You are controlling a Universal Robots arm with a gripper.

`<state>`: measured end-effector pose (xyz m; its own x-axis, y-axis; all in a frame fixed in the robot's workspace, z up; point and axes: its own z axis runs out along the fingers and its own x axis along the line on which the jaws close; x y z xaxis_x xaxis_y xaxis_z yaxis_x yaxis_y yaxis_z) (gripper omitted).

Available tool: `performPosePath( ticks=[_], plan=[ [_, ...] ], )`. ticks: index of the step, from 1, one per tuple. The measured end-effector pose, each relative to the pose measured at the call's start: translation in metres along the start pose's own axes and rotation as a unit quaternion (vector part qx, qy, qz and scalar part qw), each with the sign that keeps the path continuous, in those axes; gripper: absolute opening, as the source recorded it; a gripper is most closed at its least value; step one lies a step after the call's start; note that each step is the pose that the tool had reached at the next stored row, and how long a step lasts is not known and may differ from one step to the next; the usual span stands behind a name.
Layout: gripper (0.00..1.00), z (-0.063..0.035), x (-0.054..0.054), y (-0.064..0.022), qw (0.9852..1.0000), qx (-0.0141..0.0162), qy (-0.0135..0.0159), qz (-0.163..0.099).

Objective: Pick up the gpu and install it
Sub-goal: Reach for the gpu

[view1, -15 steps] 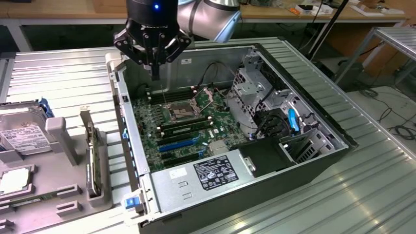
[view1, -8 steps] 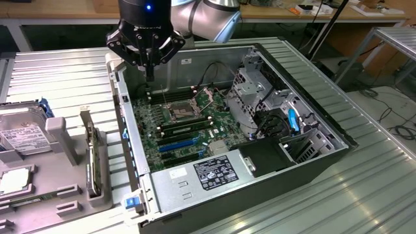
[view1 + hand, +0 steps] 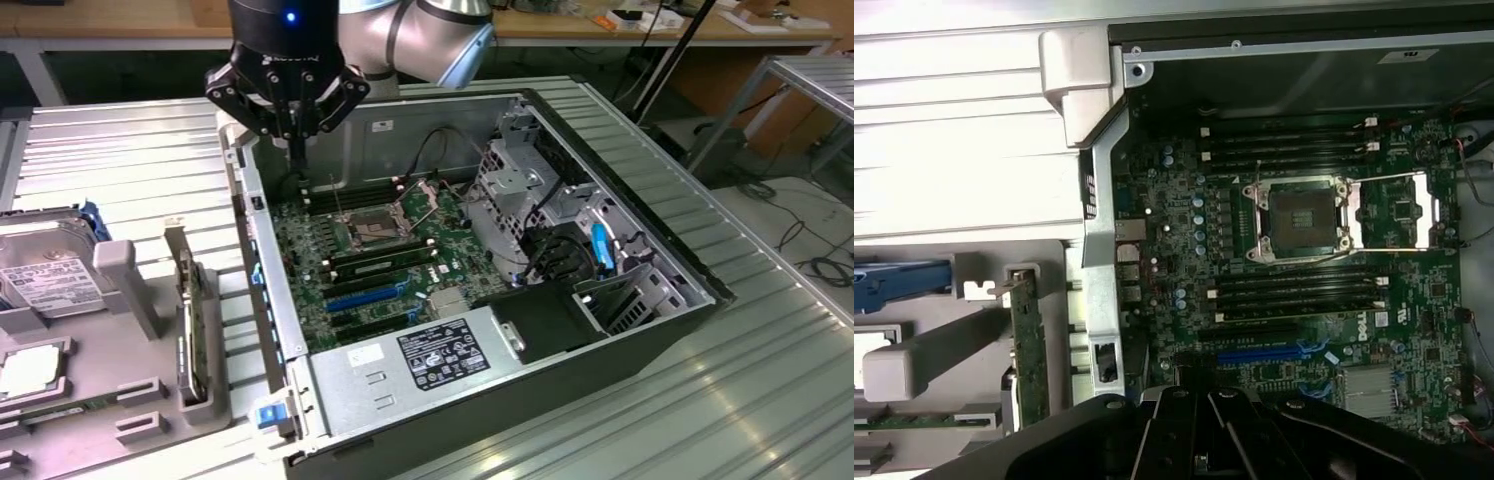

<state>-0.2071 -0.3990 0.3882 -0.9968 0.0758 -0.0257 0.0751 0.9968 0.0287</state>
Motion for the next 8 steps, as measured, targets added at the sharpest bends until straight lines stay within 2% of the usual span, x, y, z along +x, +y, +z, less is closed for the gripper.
performPosePath(
  ticks=[8],
  plan=[
    [0.11, 0.0009, 0.0075, -0.0006, 1.0000, 0.0000, 0.0000, 0.000]
  ],
)
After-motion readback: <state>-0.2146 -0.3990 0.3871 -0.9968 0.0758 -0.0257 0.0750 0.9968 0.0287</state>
